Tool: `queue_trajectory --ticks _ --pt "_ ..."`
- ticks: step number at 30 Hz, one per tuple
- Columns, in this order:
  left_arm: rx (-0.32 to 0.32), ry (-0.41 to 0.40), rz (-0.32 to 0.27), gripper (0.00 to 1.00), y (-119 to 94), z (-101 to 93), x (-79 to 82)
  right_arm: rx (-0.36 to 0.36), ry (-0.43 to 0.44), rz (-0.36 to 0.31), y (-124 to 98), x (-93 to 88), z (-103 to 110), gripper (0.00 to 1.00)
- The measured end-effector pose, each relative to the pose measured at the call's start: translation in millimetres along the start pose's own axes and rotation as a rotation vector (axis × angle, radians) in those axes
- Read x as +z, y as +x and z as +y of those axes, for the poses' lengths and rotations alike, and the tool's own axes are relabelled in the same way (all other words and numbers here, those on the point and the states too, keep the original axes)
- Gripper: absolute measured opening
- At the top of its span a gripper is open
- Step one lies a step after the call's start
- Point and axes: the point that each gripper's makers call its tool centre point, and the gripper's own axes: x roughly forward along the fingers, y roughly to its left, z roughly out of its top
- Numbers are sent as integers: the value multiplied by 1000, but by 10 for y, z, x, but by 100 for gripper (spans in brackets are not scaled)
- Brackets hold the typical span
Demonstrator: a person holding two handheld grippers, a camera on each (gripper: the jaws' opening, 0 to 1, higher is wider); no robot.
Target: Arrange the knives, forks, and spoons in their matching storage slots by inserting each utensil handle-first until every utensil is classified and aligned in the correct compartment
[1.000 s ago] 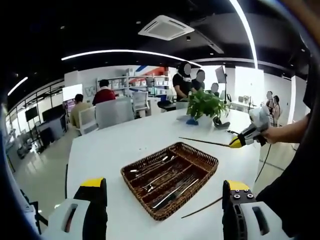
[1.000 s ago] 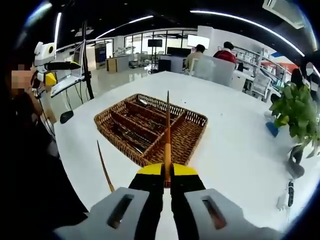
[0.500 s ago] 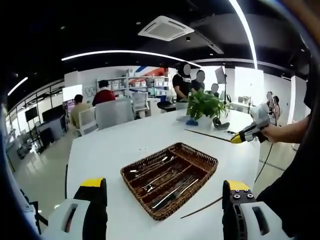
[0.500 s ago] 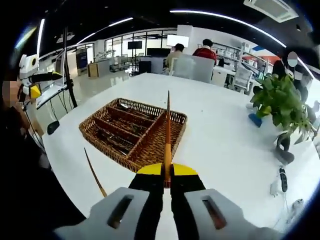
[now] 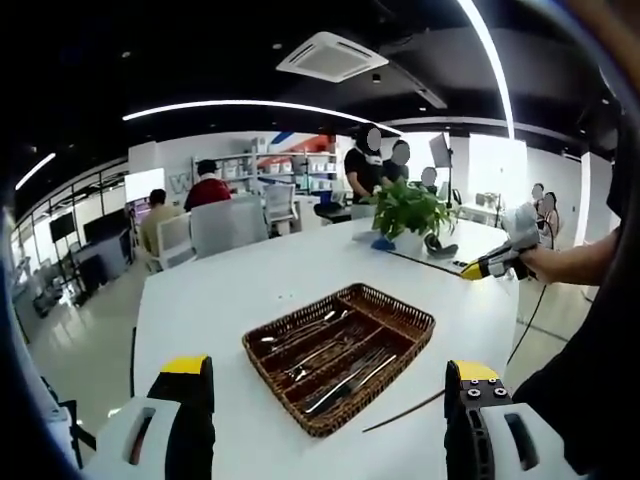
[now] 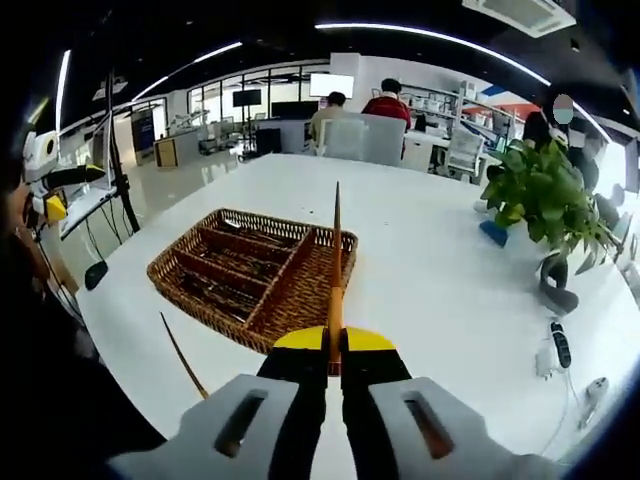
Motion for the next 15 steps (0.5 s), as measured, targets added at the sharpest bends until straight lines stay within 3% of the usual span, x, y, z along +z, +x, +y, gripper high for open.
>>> queue_trajectory --ticks 15 --pt "-3 -7 5 100 14 108 -105 1 -11 5 150 87 139 1"
